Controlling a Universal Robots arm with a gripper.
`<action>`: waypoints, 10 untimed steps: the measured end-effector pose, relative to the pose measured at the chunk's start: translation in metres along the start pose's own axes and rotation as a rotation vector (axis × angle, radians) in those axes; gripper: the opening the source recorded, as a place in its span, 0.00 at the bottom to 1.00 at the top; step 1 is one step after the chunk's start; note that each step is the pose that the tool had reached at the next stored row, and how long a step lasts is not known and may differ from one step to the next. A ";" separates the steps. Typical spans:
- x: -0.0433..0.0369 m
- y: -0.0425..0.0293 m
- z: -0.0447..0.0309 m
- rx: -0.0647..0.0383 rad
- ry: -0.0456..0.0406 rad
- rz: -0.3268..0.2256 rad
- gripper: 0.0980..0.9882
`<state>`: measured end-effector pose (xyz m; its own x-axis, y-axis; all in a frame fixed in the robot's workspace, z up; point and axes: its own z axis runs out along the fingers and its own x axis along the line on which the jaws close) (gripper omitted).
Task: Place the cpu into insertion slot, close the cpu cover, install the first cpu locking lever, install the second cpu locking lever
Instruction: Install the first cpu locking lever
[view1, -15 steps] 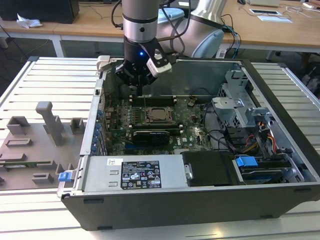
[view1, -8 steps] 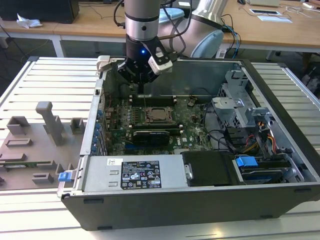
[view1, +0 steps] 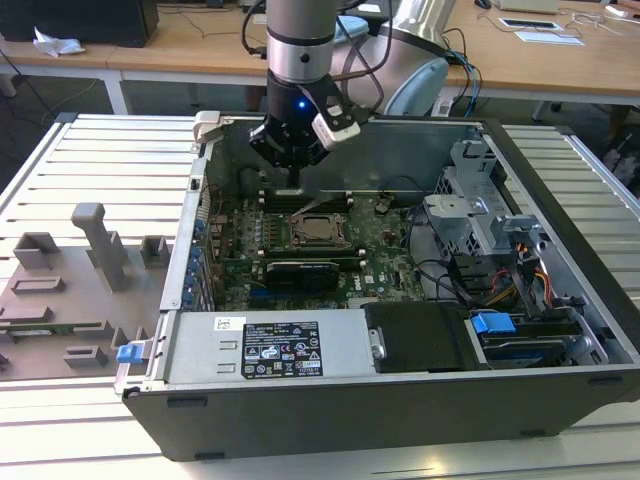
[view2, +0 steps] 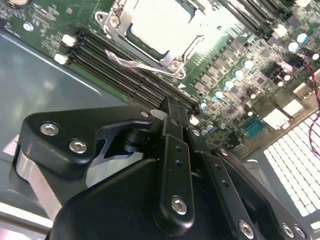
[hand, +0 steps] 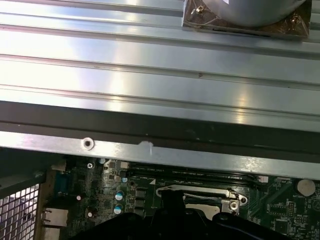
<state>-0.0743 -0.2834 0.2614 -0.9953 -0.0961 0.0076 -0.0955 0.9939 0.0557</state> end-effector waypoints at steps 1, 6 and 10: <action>-0.0023 -0.0002 0.0002 0.000 0.0000 0.000 0.01; -0.0043 -0.0011 0.0034 0.000 -0.0001 0.001 0.01; -0.0041 -0.0026 0.0092 0.000 -0.0003 0.004 0.01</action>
<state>-0.0700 -0.2851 0.2521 -0.9958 -0.0917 0.0075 -0.0912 0.9943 0.0557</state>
